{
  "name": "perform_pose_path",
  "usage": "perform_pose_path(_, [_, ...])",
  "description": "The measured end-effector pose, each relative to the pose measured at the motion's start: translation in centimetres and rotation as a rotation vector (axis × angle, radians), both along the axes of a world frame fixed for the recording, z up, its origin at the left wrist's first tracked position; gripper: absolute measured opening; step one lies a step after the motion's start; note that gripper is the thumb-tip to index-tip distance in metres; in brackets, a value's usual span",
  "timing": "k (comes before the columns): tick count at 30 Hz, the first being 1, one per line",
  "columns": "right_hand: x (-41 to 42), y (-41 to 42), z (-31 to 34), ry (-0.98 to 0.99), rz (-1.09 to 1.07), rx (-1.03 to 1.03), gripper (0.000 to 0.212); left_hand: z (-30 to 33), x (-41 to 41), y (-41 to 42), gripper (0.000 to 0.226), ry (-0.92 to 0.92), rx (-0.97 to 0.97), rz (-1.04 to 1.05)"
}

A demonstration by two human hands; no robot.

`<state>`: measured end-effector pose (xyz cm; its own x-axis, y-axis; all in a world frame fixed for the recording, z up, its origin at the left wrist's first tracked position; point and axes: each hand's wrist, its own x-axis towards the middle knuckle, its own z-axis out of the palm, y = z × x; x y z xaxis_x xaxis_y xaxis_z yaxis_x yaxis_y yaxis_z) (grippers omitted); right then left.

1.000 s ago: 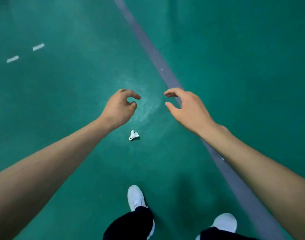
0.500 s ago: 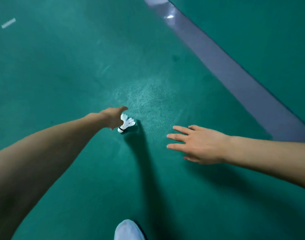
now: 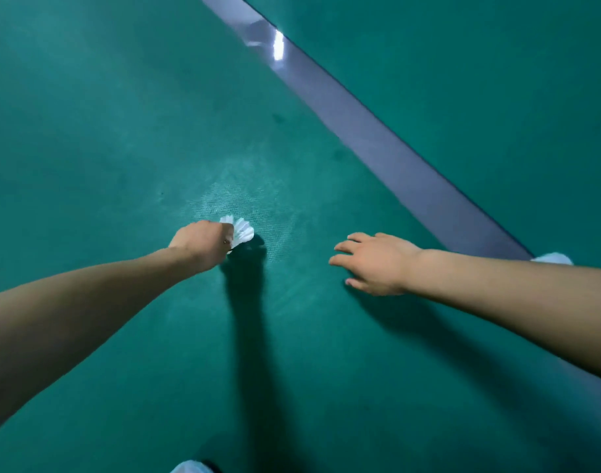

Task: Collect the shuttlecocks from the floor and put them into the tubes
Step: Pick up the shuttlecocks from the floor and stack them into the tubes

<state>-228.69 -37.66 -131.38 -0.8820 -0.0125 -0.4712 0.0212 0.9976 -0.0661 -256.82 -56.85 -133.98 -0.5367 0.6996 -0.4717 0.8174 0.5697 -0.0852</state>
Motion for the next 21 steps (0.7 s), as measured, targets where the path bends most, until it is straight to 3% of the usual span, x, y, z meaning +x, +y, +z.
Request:
perform_pose_path(3, [3.2, 2.6, 0.3, -0.077, -0.105, -0.005, 0.053, 0.0, 5.5, 4.3, 0.008, -0.126, 0.119, -0.116])
perform_pose_path(6, [8.6, 6.3, 0.9, -0.172, -0.341, 0.028, 0.05, 0.6, 12.3, 8.4, 0.011, -0.263, 0.257, -0.23])
perform_pose_path(12, [19.2, 14.0, 3.3, -0.168, -0.773, 0.205, 0.054, 4.1, 23.4, 13.8, 0.004, -0.504, 0.417, -0.343])
perform_pose_path(18, [23.0, 18.2, 3.7, -0.313, -0.588, 0.236, 0.069, 5.1, 28.1, 15.0, 0.009, -0.478, 0.305, -0.437])
perform_pose_path(21, [21.5, 17.9, 3.5, -0.322, -0.56, 0.179, 0.057, 5.4, 28.4, 14.6, 0.008, -0.476, 0.277, -0.439])
